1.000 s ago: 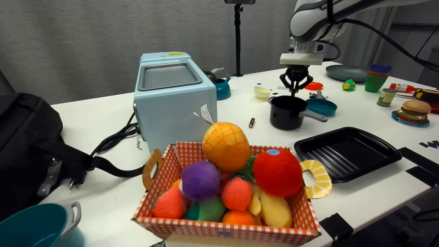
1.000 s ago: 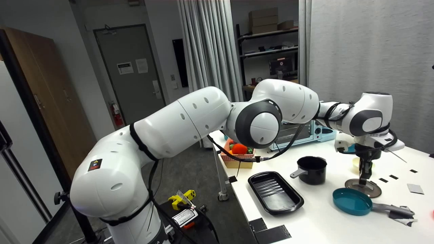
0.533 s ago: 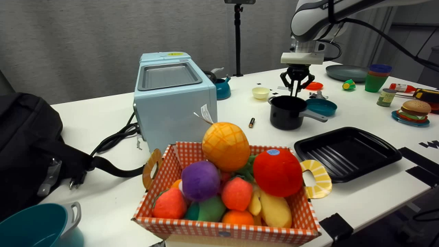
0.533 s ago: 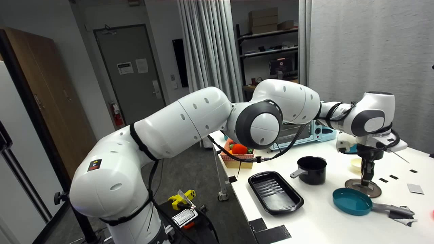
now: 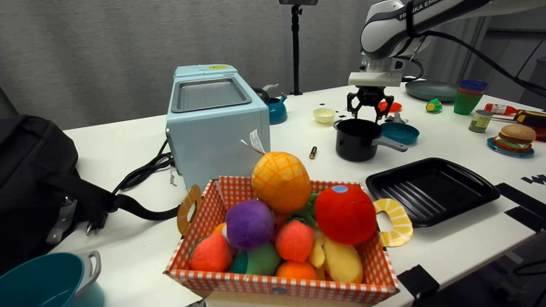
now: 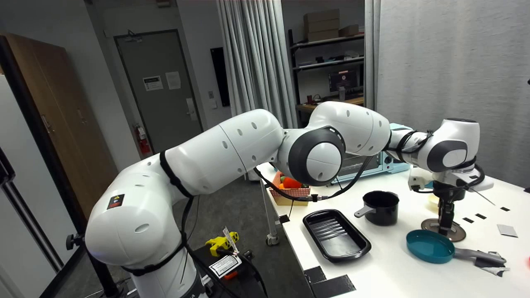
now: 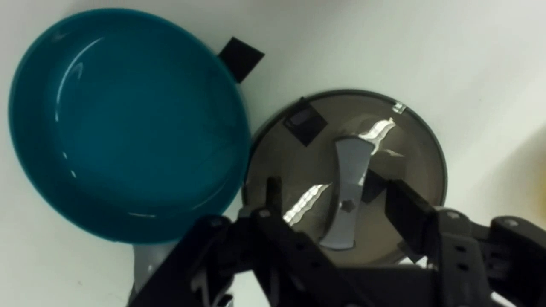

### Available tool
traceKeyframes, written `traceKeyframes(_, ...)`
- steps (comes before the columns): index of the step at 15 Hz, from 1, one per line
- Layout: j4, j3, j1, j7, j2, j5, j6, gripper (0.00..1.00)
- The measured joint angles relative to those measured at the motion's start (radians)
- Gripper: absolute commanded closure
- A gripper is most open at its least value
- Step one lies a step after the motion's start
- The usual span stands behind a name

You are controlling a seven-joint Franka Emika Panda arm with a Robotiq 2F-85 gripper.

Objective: Put the black lid on the blue pan

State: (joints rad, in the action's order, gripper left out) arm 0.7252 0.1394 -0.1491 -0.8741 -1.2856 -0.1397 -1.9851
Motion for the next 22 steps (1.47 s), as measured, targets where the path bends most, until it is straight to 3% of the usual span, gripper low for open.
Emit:
traceKeyframes(4,-0.016,0.000,0.001,-0.004,-0.002,0.000,0.000,0.99)
traceKeyframes(5,-0.018,0.001,0.001,-0.004,-0.002,0.000,0.000,1.00)
traceKeyframes(16,-0.005,0.007,0.013,0.024,0.089,0.026,-0.008,0.97)
traceKeyframes(22,0.155,0.006,0.018,0.119,0.164,0.029,-0.014,0.97)
